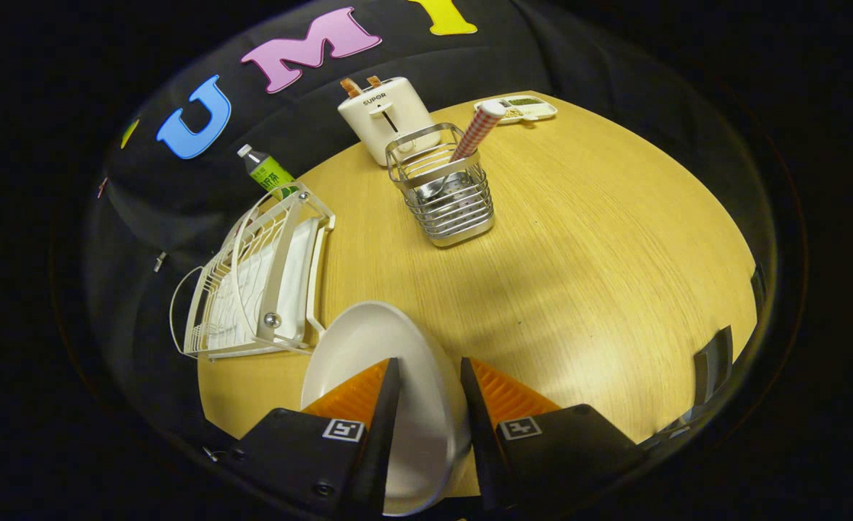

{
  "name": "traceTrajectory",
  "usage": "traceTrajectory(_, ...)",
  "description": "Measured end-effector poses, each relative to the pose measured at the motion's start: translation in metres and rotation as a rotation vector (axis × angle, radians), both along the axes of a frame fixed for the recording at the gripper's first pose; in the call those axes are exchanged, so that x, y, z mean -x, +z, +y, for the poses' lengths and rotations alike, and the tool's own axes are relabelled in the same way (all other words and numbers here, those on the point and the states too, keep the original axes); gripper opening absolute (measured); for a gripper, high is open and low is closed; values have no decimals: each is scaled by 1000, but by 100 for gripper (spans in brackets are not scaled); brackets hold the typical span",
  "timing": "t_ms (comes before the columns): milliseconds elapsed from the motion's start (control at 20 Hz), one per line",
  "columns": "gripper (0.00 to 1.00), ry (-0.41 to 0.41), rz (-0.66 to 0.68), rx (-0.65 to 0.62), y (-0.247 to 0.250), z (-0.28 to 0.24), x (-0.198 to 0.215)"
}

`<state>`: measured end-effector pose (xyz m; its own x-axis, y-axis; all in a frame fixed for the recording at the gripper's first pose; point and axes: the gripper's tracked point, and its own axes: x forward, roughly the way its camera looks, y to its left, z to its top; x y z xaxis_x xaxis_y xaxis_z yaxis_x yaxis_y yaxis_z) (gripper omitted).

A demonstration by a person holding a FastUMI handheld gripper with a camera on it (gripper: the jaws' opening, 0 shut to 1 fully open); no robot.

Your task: Take the plate from the dish rack, then take the spoon from the basket and place it into the plate.

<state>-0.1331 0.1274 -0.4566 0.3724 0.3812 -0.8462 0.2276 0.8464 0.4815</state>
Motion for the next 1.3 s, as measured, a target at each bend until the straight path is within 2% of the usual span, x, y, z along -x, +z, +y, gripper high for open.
traceTrajectory(100,57,-11,2,17,0,-4,-2)
traceTrajectory(150,71,-24,-1,12,2,-5,-4)
traceTrajectory(200,77,-35,-6,11,4,-7,-6)
traceTrajectory(400,92,-25,-53,34,15,-19,-10)
traceTrajectory(550,98,19,-119,48,35,-27,-11)
traceTrajectory(750,99,70,-262,62,89,-40,-27)
traceTrajectory(900,99,120,-415,133,138,-64,-57)
traceTrajectory(1000,99,153,-472,174,157,-78,-82)
traceTrajectory(1200,98,191,-448,200,138,-98,-121)
traceTrajectory(1300,93,218,-412,196,116,-101,-133)
